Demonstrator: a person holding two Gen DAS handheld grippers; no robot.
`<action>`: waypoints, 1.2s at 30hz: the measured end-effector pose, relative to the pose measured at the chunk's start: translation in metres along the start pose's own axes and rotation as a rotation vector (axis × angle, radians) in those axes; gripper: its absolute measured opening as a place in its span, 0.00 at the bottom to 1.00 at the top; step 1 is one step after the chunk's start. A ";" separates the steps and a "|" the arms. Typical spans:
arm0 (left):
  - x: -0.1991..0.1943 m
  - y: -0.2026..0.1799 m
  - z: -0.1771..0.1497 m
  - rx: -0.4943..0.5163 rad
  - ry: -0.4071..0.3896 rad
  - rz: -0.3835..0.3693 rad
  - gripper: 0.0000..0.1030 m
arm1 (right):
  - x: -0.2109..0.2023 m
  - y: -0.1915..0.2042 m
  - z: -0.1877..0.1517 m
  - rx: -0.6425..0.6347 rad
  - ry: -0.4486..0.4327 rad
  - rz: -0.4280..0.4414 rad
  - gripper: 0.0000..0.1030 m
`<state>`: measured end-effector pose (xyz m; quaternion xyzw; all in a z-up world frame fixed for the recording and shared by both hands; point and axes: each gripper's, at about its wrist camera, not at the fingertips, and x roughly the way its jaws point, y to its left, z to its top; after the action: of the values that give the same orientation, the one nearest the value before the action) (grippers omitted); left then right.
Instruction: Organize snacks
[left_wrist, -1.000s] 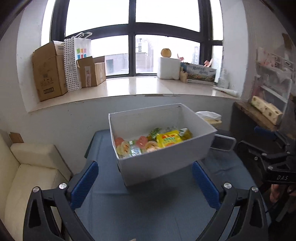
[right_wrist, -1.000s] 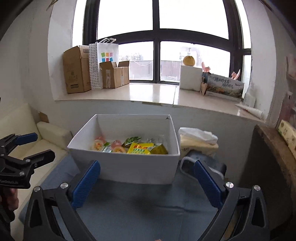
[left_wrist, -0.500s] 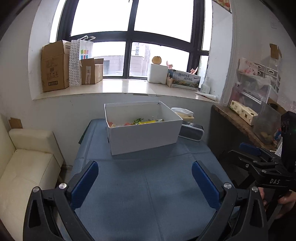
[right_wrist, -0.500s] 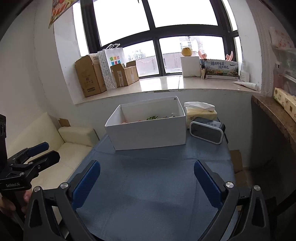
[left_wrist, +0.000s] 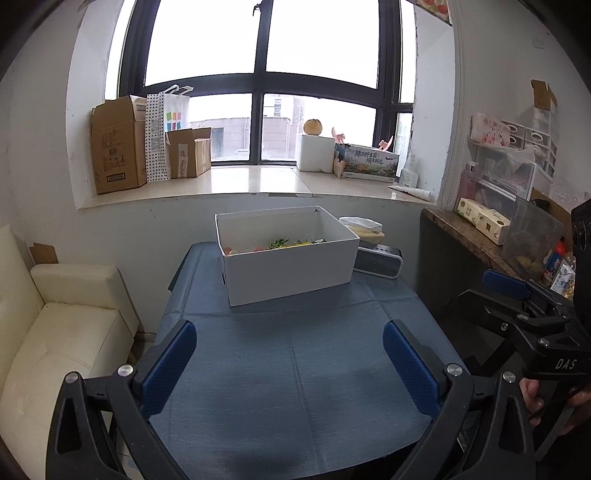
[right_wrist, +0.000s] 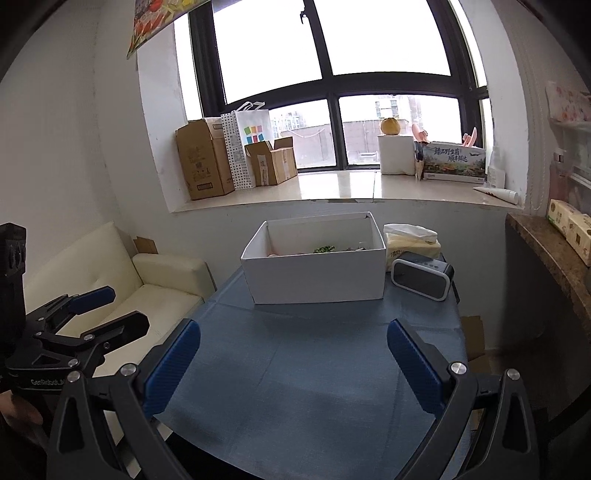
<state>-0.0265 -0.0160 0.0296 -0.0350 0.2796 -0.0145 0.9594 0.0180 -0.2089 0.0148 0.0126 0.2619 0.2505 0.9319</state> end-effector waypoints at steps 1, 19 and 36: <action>0.000 -0.001 0.001 0.000 0.001 0.002 1.00 | 0.000 0.000 0.000 0.002 0.001 -0.001 1.00; 0.003 -0.003 0.000 0.006 0.008 -0.005 1.00 | -0.002 0.002 -0.003 -0.013 0.006 -0.017 1.00; 0.005 -0.005 -0.002 0.008 0.019 -0.024 1.00 | -0.002 -0.003 -0.005 -0.015 0.013 -0.009 1.00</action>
<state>-0.0228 -0.0209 0.0256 -0.0344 0.2883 -0.0277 0.9565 0.0153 -0.2128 0.0110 0.0027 0.2660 0.2484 0.9314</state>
